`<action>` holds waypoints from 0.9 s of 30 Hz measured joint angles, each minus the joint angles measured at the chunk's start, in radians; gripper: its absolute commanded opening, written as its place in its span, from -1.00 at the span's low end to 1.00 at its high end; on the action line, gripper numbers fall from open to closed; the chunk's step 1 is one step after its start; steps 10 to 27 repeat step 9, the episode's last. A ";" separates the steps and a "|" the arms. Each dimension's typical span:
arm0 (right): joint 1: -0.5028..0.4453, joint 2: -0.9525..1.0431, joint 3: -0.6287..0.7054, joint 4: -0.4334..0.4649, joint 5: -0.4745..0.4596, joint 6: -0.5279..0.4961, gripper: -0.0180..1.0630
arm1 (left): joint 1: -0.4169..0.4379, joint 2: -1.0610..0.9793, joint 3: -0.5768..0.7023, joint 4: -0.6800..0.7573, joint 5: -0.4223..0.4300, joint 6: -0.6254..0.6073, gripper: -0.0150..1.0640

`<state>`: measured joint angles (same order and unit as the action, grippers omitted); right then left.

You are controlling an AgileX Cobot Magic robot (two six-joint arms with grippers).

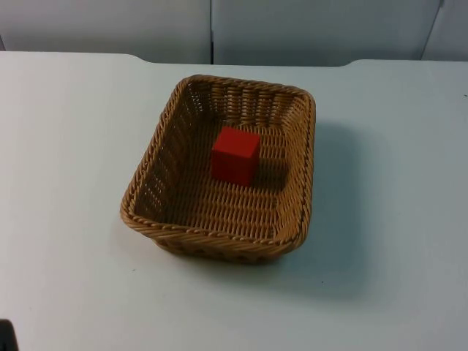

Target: Pick up the basket with the left hand and place the cube into the basket with the right hand.

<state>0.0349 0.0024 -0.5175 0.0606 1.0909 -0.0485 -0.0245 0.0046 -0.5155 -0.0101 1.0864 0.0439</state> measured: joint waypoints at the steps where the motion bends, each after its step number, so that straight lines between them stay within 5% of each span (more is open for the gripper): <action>1: 0.000 0.000 0.000 0.000 0.000 0.000 -0.97 | 0.000 0.000 0.000 0.000 0.000 0.000 -0.97; 27: 0.000 0.000 0.000 -0.061 0.000 -0.004 -0.97 | 0.000 0.000 0.000 0.000 0.000 0.000 -0.97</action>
